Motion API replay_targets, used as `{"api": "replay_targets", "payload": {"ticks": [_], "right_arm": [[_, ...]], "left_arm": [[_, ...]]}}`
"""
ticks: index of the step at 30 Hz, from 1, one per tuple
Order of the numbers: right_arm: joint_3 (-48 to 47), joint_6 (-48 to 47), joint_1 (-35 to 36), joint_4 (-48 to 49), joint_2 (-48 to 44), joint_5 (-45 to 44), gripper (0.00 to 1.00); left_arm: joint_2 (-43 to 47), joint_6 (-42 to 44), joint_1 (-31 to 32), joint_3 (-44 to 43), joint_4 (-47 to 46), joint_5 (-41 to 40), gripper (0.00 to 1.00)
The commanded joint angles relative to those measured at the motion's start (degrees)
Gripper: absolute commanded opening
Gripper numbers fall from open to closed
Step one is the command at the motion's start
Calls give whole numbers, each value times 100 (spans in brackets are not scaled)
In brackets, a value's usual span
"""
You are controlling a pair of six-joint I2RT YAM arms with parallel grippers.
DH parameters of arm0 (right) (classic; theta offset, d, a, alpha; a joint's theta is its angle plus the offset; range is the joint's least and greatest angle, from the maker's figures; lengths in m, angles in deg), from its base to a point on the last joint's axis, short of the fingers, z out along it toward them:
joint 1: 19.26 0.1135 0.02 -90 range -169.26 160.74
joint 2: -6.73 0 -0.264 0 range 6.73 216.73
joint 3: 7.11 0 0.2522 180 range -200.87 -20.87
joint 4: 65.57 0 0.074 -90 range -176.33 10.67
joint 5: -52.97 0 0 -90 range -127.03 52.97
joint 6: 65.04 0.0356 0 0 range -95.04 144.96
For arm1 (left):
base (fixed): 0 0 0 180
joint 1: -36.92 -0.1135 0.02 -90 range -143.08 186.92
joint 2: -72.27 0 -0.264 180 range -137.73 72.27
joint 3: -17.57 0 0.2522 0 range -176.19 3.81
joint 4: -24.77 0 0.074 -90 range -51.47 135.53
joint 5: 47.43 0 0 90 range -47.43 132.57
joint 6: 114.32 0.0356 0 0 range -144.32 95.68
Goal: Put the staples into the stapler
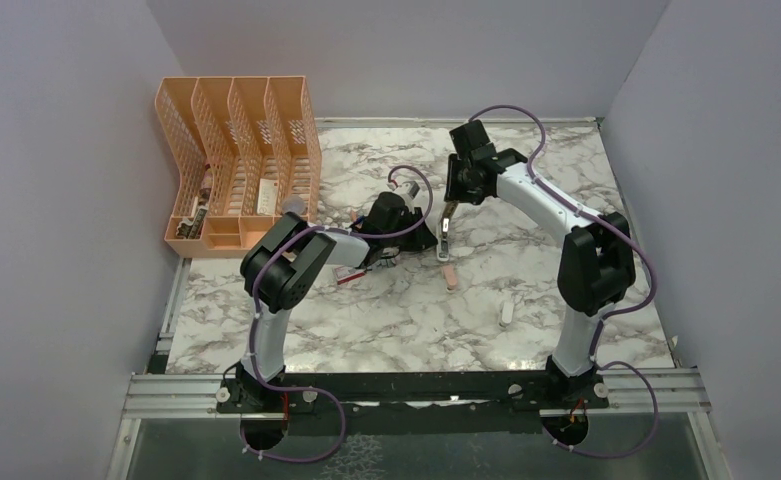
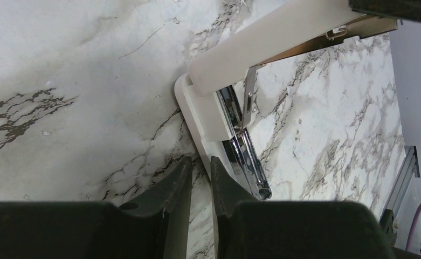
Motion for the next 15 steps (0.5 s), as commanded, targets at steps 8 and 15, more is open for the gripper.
{"api": "replay_targets", "payload": {"ticks": [8,15], "right_arm": [[-176,4,95,69,99,-89,28],[-283,91,146,19,159,-156,28]], "left_arm": [[-284,-41,3,17,-2,250,22],[-258,45,3,19,-47,317,19]]}}
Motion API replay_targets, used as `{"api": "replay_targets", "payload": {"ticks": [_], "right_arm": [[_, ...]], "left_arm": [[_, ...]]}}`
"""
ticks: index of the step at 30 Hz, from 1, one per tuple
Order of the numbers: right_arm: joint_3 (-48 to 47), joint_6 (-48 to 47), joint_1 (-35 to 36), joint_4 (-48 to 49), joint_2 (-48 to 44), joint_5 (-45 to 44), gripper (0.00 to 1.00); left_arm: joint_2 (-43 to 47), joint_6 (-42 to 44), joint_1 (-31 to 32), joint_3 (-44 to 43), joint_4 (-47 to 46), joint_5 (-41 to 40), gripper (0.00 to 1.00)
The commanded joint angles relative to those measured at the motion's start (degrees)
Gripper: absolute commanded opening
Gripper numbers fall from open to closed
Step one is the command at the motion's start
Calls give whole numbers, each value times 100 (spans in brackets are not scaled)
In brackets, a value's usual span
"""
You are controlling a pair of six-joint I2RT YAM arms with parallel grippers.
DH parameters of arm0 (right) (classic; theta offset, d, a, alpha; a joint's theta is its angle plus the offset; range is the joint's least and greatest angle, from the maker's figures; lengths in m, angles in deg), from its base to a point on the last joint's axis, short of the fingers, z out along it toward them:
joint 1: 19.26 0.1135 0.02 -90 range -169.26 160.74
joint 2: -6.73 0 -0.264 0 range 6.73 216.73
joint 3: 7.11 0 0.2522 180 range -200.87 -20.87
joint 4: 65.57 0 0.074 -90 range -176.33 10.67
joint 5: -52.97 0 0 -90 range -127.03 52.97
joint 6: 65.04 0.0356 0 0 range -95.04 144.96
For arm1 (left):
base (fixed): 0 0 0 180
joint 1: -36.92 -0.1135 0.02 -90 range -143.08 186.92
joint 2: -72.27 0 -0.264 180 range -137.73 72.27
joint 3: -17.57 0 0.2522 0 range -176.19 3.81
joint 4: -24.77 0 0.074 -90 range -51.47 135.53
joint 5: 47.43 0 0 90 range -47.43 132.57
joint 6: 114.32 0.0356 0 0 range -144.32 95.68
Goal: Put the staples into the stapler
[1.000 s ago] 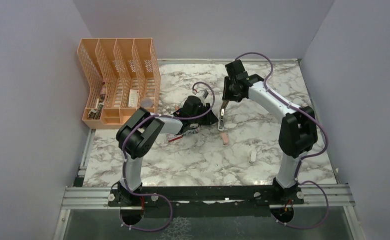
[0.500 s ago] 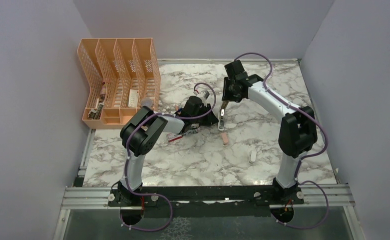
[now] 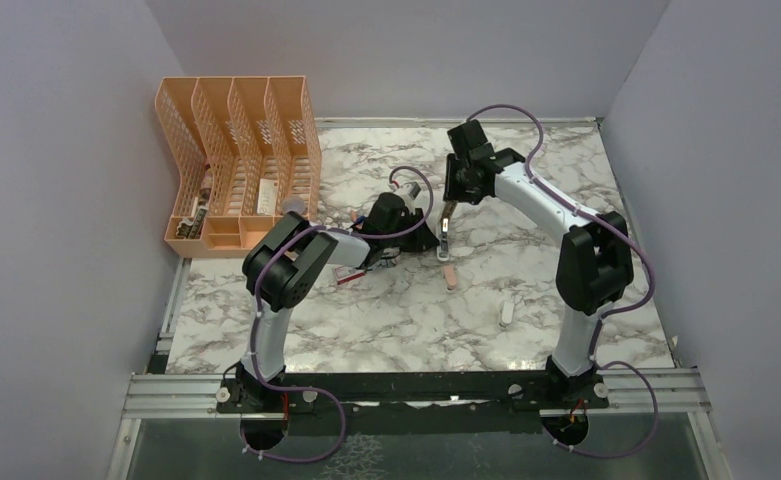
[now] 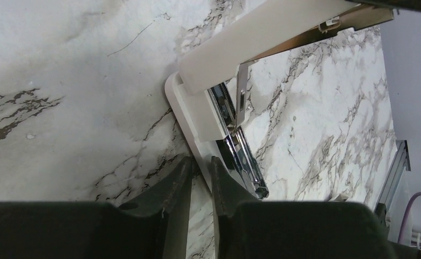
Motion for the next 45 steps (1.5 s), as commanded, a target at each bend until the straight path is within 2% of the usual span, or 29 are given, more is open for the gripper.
{"api": "replay_targets", "payload": {"ticks": [1,7,12,21,30,34,45], "right_arm": [[-250,117,63,24,109,-162,28],[-281,136,66,25,145,-168,29],[-9,24,92,301,76,-153,35],[93,13,99,461,172,-234,35],[30,21,92,453,292,-324,35],[56,37,92,427,228,-180,36],[572,96,92,684,37,232,43]], "left_arm": [[-181,122,6,41,112,101,17],[-240,17,8,242,113,-185,8],[-245,-15,6,353,113,-281,8],[-246,-71,-56,431,113,-275,7],[-220,-84,-130,496,122,-247,7],[-175,-138,-142,514,122,-240,12],[-201,-253,-185,437,161,-214,14]]}}
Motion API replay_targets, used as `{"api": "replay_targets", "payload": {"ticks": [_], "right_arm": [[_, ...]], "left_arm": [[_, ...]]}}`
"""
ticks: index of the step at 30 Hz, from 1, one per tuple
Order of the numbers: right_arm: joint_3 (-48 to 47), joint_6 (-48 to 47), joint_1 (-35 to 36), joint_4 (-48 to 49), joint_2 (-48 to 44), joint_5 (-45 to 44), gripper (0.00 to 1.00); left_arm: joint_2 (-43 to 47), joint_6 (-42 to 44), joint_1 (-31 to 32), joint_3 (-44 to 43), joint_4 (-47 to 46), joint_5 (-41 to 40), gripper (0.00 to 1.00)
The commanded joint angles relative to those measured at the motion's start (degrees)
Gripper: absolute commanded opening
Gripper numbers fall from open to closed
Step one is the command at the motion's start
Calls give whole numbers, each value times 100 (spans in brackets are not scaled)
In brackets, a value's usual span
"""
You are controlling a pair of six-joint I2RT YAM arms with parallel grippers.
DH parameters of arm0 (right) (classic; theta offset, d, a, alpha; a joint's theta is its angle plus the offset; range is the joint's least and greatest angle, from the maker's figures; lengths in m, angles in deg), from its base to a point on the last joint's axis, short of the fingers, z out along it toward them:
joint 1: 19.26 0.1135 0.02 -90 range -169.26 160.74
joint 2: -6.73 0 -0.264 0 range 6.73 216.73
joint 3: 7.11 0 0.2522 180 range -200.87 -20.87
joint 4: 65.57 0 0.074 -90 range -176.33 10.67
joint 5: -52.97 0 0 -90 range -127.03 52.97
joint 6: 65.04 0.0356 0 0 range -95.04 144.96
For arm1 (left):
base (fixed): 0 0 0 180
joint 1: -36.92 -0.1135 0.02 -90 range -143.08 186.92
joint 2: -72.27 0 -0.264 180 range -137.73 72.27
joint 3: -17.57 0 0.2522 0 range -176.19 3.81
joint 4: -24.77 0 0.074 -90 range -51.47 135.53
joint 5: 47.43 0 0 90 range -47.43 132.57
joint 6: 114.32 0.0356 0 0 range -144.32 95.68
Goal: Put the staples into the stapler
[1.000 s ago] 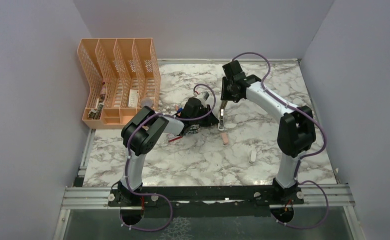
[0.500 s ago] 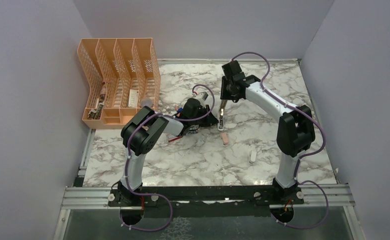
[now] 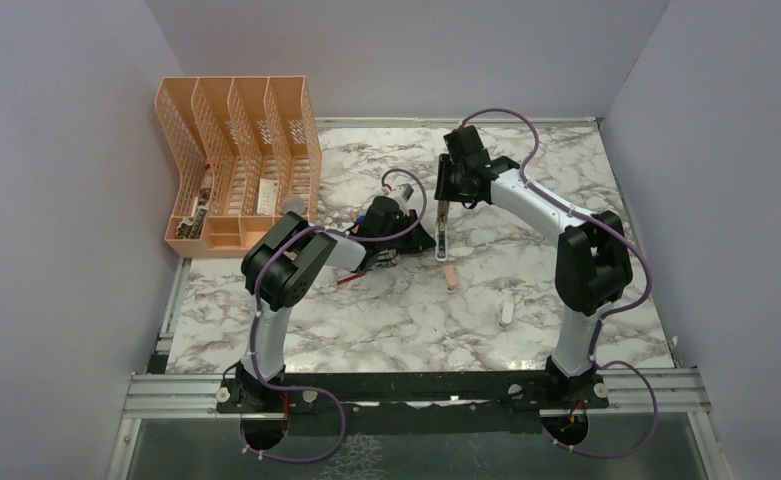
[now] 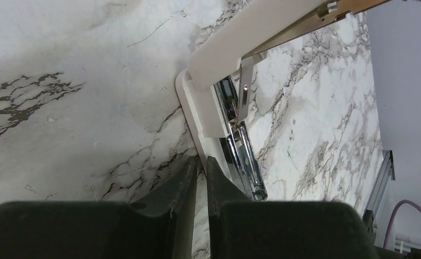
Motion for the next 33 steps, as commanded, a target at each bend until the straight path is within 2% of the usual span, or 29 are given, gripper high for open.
{"api": "replay_targets", "payload": {"ticks": [1,8,15,23,27,33], "right_arm": [[239,78,29,-120,30,244,43],[200,81,29,-181,19,168,46],[164,64,29,-189,-156,184,53],[81,-19,29,-275,-210,247,53],[532,-317,29,-258,-400,353,54],[1499,-1048,36,-108,-749,1148,60]], "left_arm": [[-177,102,-72,130,600,-124,14],[-161,122,-103,90,662,-126,15],[-34,148,-139,12,725,-42,22],[15,183,-204,-81,873,27,24],[79,157,-204,-24,873,107,25],[193,166,-204,-30,873,99,29]]}}
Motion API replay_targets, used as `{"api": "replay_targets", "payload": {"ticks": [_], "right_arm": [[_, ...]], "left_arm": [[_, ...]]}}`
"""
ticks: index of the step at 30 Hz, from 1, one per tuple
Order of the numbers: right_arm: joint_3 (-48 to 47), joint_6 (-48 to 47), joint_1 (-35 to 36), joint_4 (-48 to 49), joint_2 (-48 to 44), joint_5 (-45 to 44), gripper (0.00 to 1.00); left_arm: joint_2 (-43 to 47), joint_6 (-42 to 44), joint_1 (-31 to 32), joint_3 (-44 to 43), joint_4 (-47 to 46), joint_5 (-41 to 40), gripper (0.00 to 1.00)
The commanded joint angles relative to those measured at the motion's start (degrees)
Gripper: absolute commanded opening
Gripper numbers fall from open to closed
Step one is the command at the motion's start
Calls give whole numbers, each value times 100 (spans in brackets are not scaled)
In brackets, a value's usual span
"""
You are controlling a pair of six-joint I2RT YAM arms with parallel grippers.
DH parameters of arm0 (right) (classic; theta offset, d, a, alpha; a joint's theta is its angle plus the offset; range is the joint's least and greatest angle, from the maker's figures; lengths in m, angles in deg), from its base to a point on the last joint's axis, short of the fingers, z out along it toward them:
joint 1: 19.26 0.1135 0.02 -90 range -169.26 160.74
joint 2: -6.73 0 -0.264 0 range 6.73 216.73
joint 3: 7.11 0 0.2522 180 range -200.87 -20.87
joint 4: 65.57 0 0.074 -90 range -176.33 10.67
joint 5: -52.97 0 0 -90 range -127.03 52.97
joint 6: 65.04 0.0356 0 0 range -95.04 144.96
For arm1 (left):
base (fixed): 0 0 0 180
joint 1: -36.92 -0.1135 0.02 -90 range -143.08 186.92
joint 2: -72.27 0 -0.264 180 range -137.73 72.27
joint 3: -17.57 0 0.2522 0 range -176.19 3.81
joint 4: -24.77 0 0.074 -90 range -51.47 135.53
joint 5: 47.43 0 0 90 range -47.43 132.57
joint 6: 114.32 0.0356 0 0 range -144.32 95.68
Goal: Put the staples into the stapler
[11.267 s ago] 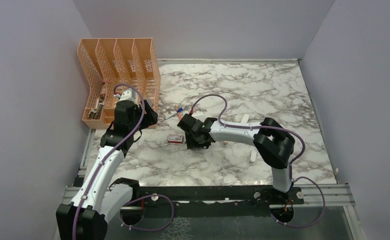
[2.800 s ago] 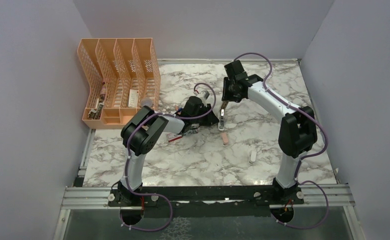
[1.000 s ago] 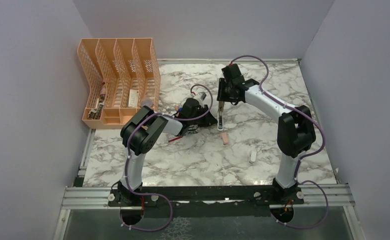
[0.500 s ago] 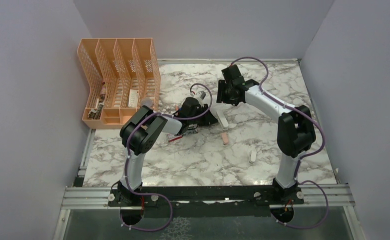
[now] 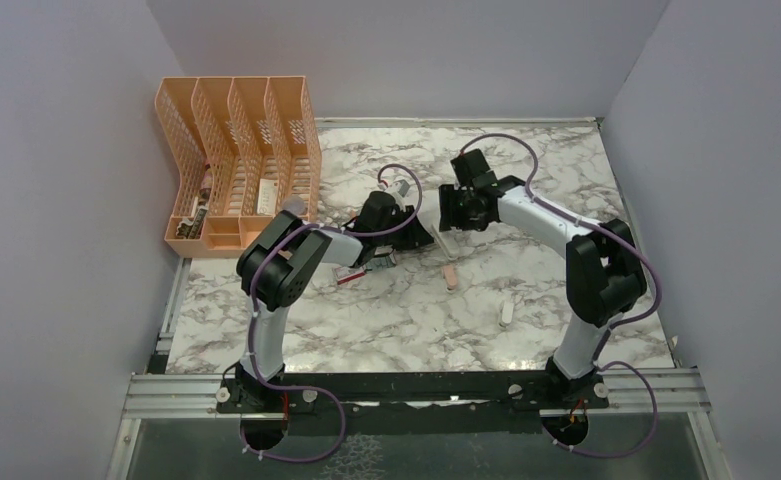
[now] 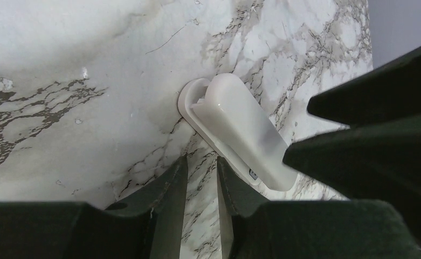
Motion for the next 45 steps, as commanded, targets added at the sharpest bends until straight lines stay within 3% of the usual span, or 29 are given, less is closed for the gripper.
{"api": "replay_targets", "payload": {"ticks": [1,9,16,21,31,42,45], "right_arm": [[582,-593,42,27,-333,710,60],[916,-796,182,221,-288,874,59],[905,-516,290,395,-244,696,35],[956,295,290,531,-491,592,21],[1166,1770,290,1056,-764,1196,20],[1192,2038,290,1006,-747,895,20],[1112,2031,290,940,-659,942,20]], "left_arm": [[103,136,-35,70,504,-33,30],[144,95,-35,100,504,-50,35],[196,65,-35,167,495,-4,35],[270,-6,-35,301,433,-22,34],[228,-416,-35,583,-186,377,35],[860,-461,-49,1066,-243,-436,36],[992,-574,-98,1140,-243,-408,44]]}}
